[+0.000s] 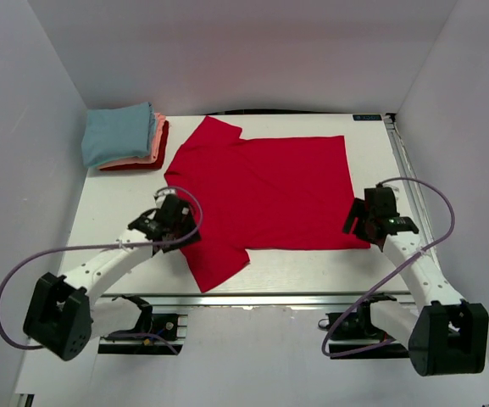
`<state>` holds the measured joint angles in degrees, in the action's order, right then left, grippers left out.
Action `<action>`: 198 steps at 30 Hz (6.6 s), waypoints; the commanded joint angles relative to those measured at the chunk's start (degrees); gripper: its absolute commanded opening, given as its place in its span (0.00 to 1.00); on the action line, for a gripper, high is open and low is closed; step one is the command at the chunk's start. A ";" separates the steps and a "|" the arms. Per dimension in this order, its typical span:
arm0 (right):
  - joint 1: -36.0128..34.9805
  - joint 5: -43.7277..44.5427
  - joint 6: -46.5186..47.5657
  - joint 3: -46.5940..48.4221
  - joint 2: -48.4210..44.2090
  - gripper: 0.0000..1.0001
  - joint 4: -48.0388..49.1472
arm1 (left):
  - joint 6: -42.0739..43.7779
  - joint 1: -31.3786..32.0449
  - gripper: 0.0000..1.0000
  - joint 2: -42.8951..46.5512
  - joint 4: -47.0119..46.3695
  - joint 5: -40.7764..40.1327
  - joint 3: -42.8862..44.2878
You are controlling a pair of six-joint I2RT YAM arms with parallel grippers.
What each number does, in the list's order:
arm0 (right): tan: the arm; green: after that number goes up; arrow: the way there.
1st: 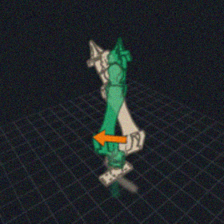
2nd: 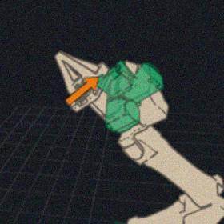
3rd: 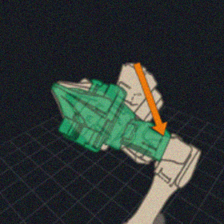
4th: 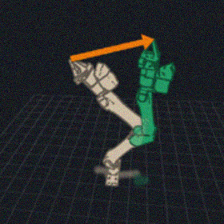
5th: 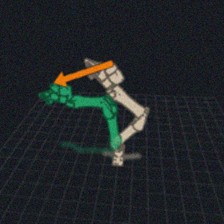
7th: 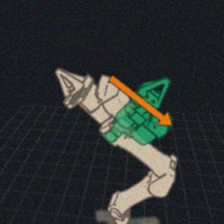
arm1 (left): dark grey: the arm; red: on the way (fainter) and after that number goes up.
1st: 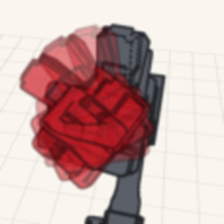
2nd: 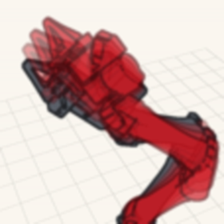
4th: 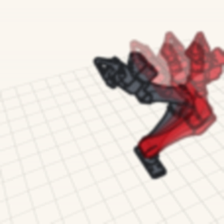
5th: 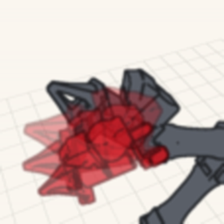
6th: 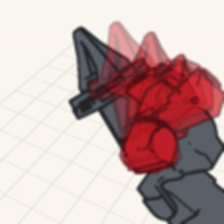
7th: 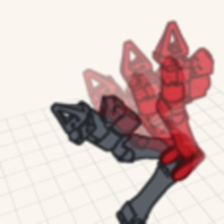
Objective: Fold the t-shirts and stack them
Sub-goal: Flatten out the tshirt, then grap the side of the flattened tshirt closest away from the robot with both arms, then fold the flattened tshirt in 1/3 of the way
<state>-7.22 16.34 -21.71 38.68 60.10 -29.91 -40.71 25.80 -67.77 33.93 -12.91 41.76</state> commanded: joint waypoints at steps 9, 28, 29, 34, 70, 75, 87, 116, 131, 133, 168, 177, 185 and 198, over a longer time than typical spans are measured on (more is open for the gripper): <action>9.15 -3.68 -2.72 -0.62 2.92 0.82 1.08 | -23.97 16.02 0.71 17.31 4.48 -4.76 -12.74; 16.10 -6.67 -1.40 1.32 6.00 0.81 3.81 | -39.80 34.93 0.61 6.16 5.18 -10.56 -12.84; 16.19 -6.67 -1.31 1.23 6.00 0.81 3.81 | -39.80 35.02 0.61 5.37 5.00 -10.47 -12.75; 16.54 -7.37 -1.23 1.31 6.00 0.81 3.90 | -40.68 36.86 0.61 -0.08 7.63 -11.43 -10.65; 16.98 -8.87 -1.75 -0.62 6.17 0.80 3.55 | -42.44 40.03 0.00 -5.01 7.63 -14.77 -10.13; 16.98 -7.20 -2.02 -0.18 7.75 0.77 1.35 | -40.33 40.03 0.00 -5.18 13.61 -19.00 -4.94; 16.98 -4.74 -2.19 -0.53 10.65 0.75 0.99 | -38.30 40.03 0.00 -4.84 9.05 -17.33 -7.39; 16.28 -6.76 -1.05 -1.32 21.47 0.00 9.34 | -38.74 40.03 0.00 -3.16 9.04 -17.50 -9.15; 13.38 -8.87 0.53 4.48 18.21 0.00 2.40 | -36.64 39.94 0.00 2.82 21.87 -33.66 3.57; 13.38 -9.48 0.79 4.57 18.21 0.00 1.96 | -35.50 39.77 0.00 2.38 22.93 -35.16 5.43; 13.38 -10.63 0.27 25.12 29.99 0.00 -5.51 | 5.11 10.24 0.00 -17.48 9.05 -30.34 27.66; 13.38 -11.15 0.27 31.19 35.61 0.00 -6.56 | 12.93 7.34 0.00 -23.11 7.82 -28.23 33.47; 13.20 -11.94 0.27 35.06 38.87 0.00 -6.65 | 15.66 5.23 0.00 -27.15 7.38 -27.17 36.90; 11.27 -12.29 0.09 38.66 43.17 0.00 -6.21 | 17.68 2.06 0.00 -29.96 6.15 -25.77 38.22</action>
<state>4.29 4.05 -21.67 74.61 102.52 -36.25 -24.34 28.47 -97.49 41.19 -38.89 77.73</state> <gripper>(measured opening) 0.008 0.009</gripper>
